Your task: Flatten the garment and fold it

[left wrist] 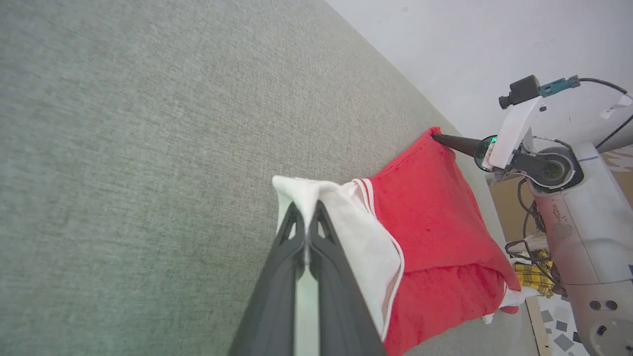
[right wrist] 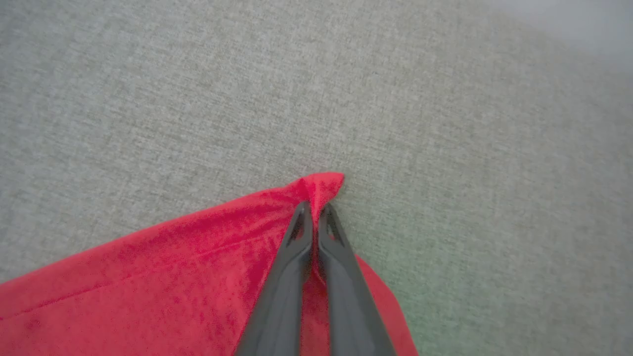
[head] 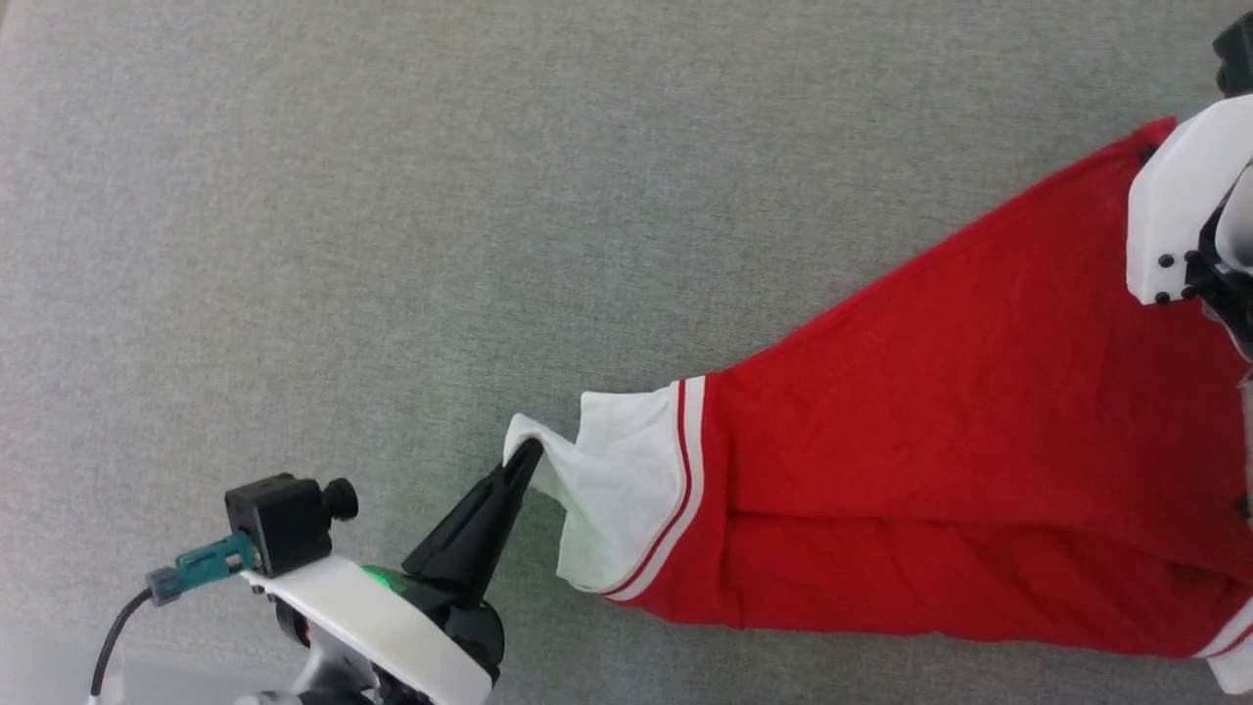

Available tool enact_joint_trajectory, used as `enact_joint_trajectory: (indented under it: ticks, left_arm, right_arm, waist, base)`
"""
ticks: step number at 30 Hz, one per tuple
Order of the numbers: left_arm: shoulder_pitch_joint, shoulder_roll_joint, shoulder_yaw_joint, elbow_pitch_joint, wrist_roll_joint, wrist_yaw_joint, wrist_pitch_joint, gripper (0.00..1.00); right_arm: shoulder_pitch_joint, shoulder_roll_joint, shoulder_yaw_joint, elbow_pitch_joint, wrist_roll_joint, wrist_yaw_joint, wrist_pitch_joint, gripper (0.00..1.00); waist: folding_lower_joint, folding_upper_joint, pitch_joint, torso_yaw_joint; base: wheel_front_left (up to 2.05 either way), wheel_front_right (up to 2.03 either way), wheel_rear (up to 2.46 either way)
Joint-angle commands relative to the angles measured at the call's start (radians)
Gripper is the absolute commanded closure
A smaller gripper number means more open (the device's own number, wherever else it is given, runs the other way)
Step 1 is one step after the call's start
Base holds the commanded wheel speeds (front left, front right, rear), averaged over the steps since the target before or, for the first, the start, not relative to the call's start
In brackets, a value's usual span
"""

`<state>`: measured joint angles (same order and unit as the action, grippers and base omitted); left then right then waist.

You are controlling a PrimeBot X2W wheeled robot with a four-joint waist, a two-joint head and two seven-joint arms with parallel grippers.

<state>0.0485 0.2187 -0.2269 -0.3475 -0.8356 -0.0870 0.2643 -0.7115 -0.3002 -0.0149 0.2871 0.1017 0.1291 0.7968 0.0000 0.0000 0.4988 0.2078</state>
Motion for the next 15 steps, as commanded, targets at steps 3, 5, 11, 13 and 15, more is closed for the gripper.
enact_joint_trajectory:
  ticks: [3, 5, 11, 13, 15]
  left_arm:
    - [-0.024, 0.002, 0.008, -0.001, -0.009, -0.002, -0.012, 1.0]
    - [-0.034, 0.0, 0.02, 0.002, 0.001, 0.005, -0.027, 1.0]
    - [-0.128, 0.0, 0.073, 0.047, 0.094, 0.07, -0.083, 1.0]
    - [-0.182, 0.001, 0.089, 0.073, 0.138, 0.107, -0.096, 1.0]
    - [-0.242, 0.005, 0.092, 0.1, 0.175, 0.134, -0.094, 1.0]
  right_arm:
    - [0.041, 0.02, -0.014, 0.003, -0.008, 0.002, -0.023, 1.0]
    - [0.05, 0.037, -0.021, -0.012, 0.001, 0.002, -0.055, 1.0]
    - [0.084, 0.106, -0.062, -0.055, 0.04, 0.002, -0.172, 1.0]
    - [0.089, 0.129, -0.075, -0.069, 0.048, 0.002, -0.21, 1.0]
    - [0.088, 0.15, -0.086, -0.082, 0.042, 0.002, -0.251, 1.0]
  waist:
    - [0.0, 0.0, -0.037, -0.031]
    - [0.0, 0.0, -0.06, -0.045]
    - [0.0, 0.0, -0.157, -0.089]
    - [0.0, 0.0, -0.195, -0.106]
    - [0.0, 0.0, -0.233, -0.124]
  base:
    - [0.0, 0.0, 0.0]
    - [0.0, 0.0, 0.0]
    - [0.0, 0.0, 0.0]
    - [0.0, 0.0, 0.0]
    - [0.0, 0.0, 0.0]
